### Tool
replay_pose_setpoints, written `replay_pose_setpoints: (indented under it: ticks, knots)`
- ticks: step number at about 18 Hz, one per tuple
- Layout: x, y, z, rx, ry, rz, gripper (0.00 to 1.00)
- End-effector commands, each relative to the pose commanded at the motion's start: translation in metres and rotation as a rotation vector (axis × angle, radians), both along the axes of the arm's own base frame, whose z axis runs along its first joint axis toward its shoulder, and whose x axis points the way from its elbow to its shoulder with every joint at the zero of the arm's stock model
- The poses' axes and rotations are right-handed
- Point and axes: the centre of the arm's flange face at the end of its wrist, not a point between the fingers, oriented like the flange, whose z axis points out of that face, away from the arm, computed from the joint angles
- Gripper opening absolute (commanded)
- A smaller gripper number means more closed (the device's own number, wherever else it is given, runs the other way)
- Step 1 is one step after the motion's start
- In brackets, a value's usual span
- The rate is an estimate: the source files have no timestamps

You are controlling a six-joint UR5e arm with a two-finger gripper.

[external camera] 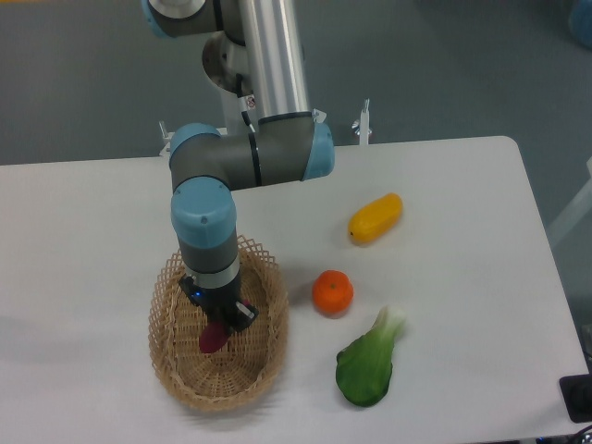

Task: Pick up the sweet potato from the basket
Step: 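Close the gripper around the purple sweet potato inside the basket, then lift the sweet potato out of the basket and carry it beside the bok choy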

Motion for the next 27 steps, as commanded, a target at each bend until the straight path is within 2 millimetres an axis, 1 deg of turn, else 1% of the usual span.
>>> replay_pose_setpoints:
  ticks: [4, 5, 6, 8, 11, 13, 15, 16, 22, 25, 27]
  knots:
    - [-0.021, 0.004, 0.043, 0.071, 0.019, 0.019, 0.21]
    - [-0.037, 0.001, 0.057, 0.085, 0.017, 0.038, 0.21]
    - [-0.044, 0.001, 0.067, 0.090, 0.018, 0.047, 0.21]
    - [-0.060, -0.002, 0.081, 0.102, 0.023, 0.065, 0.21]
    - [-0.089, -0.013, 0.094, 0.118, 0.045, 0.092, 0.21]
    - [-0.111, -0.027, 0.099, 0.118, 0.067, 0.083, 0.21]
    - [-0.129, -0.043, 0.105, 0.108, 0.076, 0.082, 0.21]
    - [-0.141, -0.054, 0.107, 0.096, 0.079, 0.079, 0.21]
    - [-0.207, -0.122, 0.110, 0.019, 0.083, 0.022, 0.21]
    - [-0.232, -0.147, 0.108, 0.000, 0.096, -0.004, 0.21]
    - [-0.244, -0.160, 0.108, -0.008, 0.106, -0.016, 0.21]
